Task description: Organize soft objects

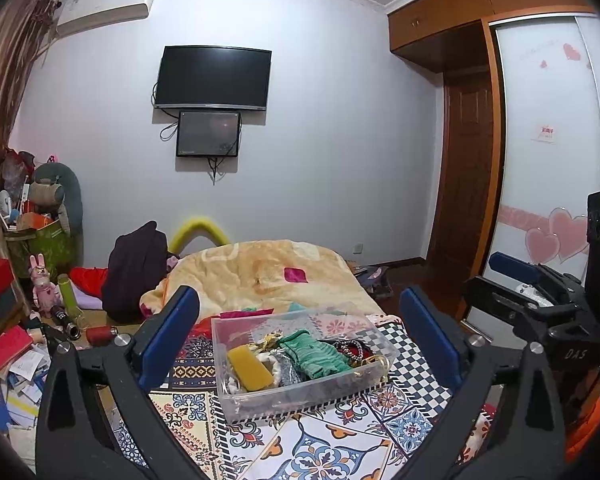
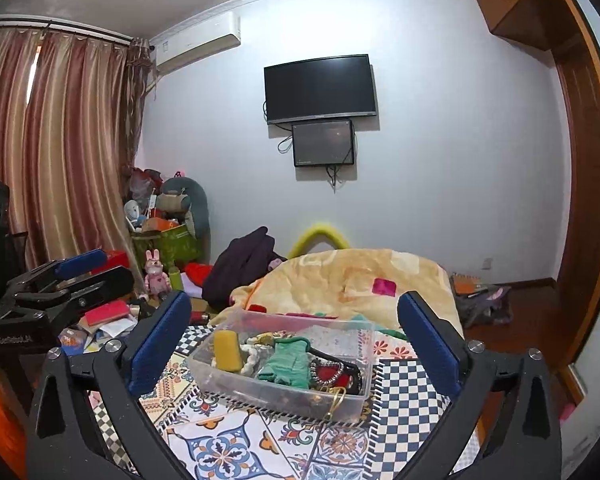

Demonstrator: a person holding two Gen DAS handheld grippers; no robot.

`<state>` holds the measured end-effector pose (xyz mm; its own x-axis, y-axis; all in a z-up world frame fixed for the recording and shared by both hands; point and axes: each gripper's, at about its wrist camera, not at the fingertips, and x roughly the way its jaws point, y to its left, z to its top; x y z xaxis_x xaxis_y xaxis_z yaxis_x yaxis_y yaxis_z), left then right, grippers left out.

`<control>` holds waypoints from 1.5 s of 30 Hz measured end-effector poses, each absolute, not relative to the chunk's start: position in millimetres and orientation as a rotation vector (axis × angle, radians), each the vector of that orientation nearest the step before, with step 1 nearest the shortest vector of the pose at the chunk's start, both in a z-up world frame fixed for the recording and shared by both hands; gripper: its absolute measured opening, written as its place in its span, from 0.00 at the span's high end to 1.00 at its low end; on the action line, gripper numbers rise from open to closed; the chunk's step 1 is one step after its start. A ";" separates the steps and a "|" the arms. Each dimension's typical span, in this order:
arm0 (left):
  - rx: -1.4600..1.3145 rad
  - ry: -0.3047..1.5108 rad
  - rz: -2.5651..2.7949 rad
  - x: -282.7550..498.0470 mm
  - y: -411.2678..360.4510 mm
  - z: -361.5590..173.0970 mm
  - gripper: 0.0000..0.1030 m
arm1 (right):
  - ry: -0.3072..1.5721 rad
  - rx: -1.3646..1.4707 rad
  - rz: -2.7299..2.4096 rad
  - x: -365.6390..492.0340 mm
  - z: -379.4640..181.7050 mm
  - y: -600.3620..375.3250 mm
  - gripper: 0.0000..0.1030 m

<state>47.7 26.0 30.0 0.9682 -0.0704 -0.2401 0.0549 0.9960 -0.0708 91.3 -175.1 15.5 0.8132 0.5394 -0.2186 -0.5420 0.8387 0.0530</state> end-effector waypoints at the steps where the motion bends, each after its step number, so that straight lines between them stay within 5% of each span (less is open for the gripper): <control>1: -0.064 0.245 -0.063 47.9 26.1 29.3 0.01 | 0.229 -0.013 0.578 91.1 15.7 -175.2 0.00; 45: -0.066 0.255 -0.096 51.0 22.2 26.0 0.01 | 0.218 -0.009 0.588 89.4 19.0 -179.0 0.00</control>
